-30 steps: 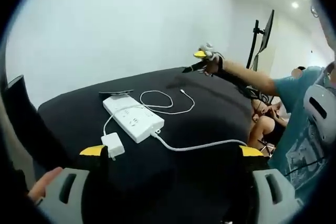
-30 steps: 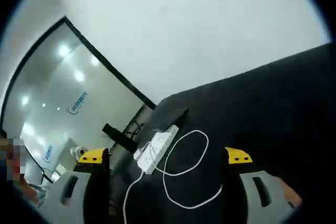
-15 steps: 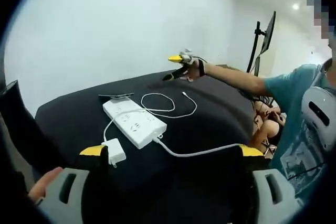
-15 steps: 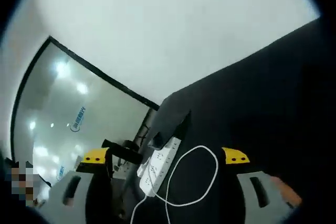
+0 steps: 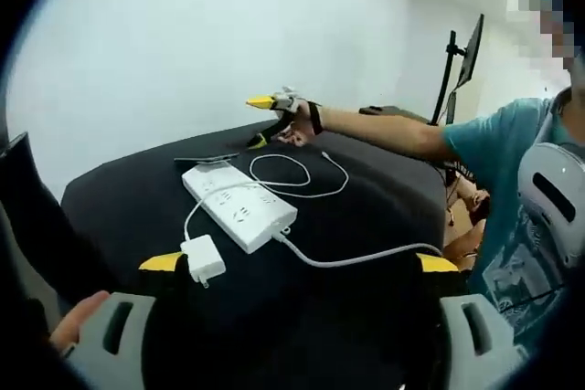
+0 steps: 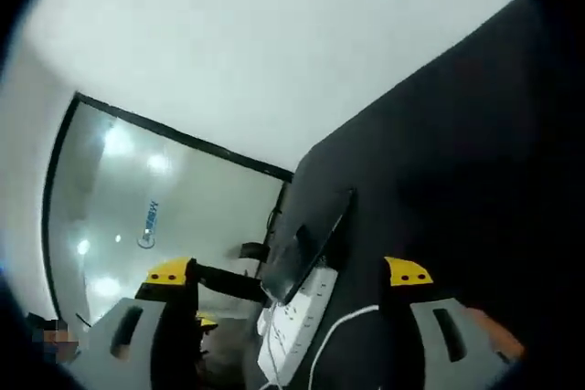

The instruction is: Connect the charging cable to the phone, plug the charger into the socket, and turn on the power strip switch to charge the phone.

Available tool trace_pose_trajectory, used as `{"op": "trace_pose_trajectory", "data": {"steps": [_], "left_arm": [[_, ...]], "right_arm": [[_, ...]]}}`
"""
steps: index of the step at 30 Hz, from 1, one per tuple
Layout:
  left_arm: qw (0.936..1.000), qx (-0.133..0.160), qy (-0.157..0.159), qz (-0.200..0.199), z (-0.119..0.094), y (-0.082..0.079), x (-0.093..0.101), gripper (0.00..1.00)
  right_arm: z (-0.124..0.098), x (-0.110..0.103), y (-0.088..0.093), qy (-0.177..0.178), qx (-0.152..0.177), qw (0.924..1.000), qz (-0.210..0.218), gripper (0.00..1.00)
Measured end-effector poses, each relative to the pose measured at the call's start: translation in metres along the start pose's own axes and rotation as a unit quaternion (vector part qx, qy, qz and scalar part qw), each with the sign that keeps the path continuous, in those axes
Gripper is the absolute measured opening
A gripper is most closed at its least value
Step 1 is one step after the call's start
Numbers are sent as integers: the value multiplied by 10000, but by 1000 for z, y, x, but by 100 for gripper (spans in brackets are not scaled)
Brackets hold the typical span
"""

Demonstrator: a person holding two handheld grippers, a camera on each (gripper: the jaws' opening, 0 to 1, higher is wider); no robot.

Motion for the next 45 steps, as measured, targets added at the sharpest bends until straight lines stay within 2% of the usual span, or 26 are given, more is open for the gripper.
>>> {"op": "trace_pose_trajectory", "data": {"steps": [3,10,17,20,22,24,27,29,33,34,36,38,42,43,45], "left_arm": [[9999,53,113,-94,1,1,-2,95],[9998,91,157,-111,3,1,-5,95],[9996,98,263,-44,6,1,-4,95],[9995,91,306,-58,10,2,-6,94],[9994,79,332,-60,13,2,-7,94],[9994,71,339,-49,15,2,-8,94],[9993,69,352,-42,17,1,-9,94],[9994,29,353,-40,18,2,-10,94],[9995,-8,329,-7,17,4,-11,93],[9994,5,336,-9,17,3,-12,93],[9994,11,337,-18,17,3,-12,93],[9995,3,325,-8,17,4,-13,93],[9995,8,313,-16,17,4,-12,92],[9995,7,306,-24,17,4,-12,92],[9995,-16,297,-43,16,6,-12,93]], "right_arm": [[17,1,-2,-98,-95,9998,138,81],[51,1,-4,-268,-151,9985,460,73],[72,7,7,-160,-436,9967,669,67],[77,8,6,-96,-466,9967,662,65],[83,7,5,-79,-501,9952,842,63],[90,6,9,-15,-638,9936,935,61],[98,9,21,191,-1097,9873,1134,53],[103,12,23,264,-1213,9875,971,46],[104,17,21,260,-1117,9856,1245,34],[104,18,22,279,-1128,9855,1233,27],[102,27,25,572,-1157,9853,1116,13],[102,25,25,406,-1042,9845,1348,12],[102,28,21,357,-785,9835,1588,10],[102,27,19,273,-596,9835,1689,9],[100,27,17,233,-528,9815,1827,7]]}}
Point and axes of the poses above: the point that each gripper's makers call its tool centre point, and the gripper's own axes: z roughly forward along the fingers, x roughly to its right, y roughly out of its underside, the point moved 5 cm from there along -z, roughly backward along the fingers, and after that the axes turned 2 degrees about -z, right-handed, at the moved point
